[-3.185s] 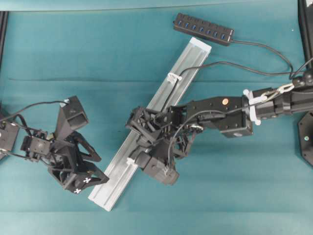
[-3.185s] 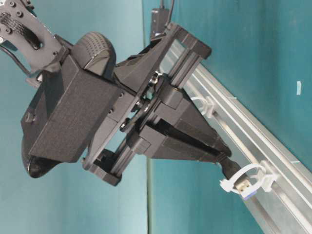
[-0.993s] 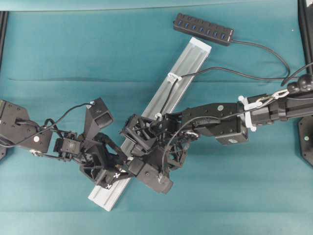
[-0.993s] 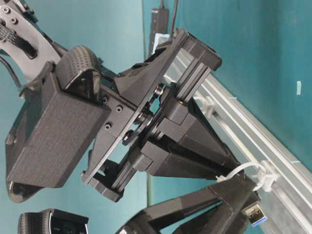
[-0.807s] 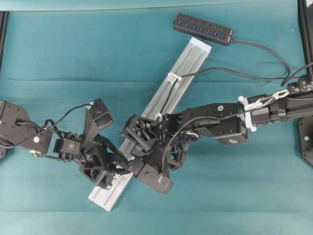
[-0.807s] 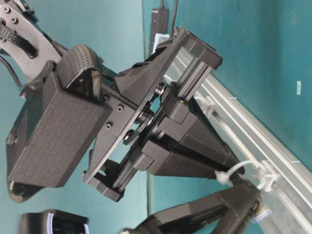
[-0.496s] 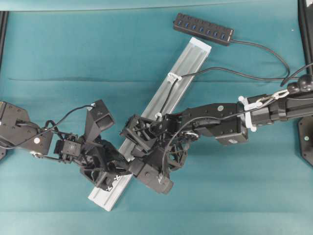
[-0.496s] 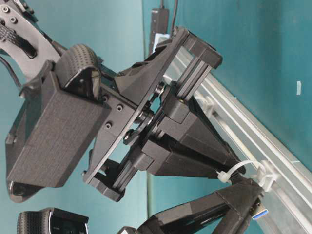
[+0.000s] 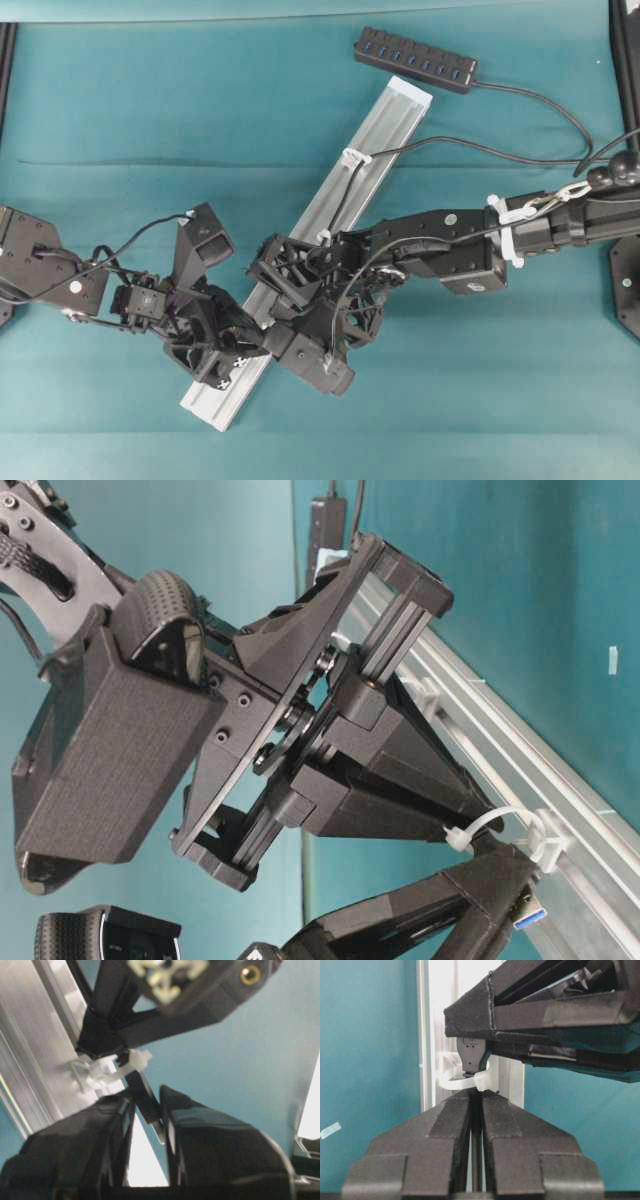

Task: Pass the USB cable through three rings with both arms.

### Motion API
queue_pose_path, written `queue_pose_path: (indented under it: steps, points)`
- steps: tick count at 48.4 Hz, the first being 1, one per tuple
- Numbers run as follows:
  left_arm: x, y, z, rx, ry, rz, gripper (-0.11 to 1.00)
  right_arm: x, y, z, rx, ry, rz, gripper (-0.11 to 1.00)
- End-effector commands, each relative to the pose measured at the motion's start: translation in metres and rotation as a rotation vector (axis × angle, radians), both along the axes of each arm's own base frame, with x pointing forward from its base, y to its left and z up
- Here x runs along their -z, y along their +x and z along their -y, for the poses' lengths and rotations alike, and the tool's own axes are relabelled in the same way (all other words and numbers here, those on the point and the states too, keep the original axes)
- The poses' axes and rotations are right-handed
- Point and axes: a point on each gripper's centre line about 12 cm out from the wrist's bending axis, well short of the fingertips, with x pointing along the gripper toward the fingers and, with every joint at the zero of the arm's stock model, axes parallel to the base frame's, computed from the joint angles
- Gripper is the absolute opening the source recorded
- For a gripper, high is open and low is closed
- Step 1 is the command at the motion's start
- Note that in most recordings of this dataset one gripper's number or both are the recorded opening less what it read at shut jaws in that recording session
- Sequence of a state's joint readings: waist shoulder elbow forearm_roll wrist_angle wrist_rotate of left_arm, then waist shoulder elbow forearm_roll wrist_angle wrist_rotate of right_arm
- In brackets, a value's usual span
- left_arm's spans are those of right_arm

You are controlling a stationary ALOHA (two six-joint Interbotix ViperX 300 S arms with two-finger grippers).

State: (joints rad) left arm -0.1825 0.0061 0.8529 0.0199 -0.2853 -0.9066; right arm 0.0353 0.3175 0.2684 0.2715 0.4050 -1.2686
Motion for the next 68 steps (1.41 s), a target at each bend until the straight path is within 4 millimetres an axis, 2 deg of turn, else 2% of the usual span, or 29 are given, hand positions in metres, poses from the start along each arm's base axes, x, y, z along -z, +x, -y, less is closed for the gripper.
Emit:
queue_pose_path:
  steps: [1,14,18,23,31,34,46,57,68]
  points:
    - [-0.013,0.006,0.003,0.009,-0.005,0.044,0.17,-0.003,0.001,0.007,0.008,-0.004,0.004,0.08]
    - [-0.011,0.004,0.002,0.005,-0.004,0.040,0.17,-0.004,0.001,0.010,0.014,-0.003,-0.002,0.08]
    - [-0.011,0.004,0.001,0.003,-0.006,0.036,0.17,-0.003,-0.001,0.011,0.013,-0.001,-0.014,0.15]
    - [-0.011,0.004,0.001,0.001,-0.008,0.036,0.16,-0.003,-0.001,0.010,0.014,0.000,-0.014,0.34]
    - [-0.009,0.002,0.002,0.002,-0.009,0.030,0.16,-0.004,0.000,0.007,0.014,0.003,-0.009,0.78]
    - [-0.009,0.002,0.002,0.002,-0.009,0.030,0.16,-0.005,0.000,0.008,0.015,0.003,-0.007,0.88]
    - [-0.010,-0.008,0.004,0.001,-0.029,0.024,0.16,-0.009,0.001,0.013,0.027,0.002,0.011,0.86]
    - [-0.003,-0.021,0.010,-0.005,-0.073,-0.014,0.11,-0.013,0.003,0.020,0.046,0.001,0.035,0.86]
    - [-0.001,-0.024,0.015,0.003,-0.081,-0.024,0.11,-0.015,0.004,0.023,0.054,-0.002,0.050,0.86]
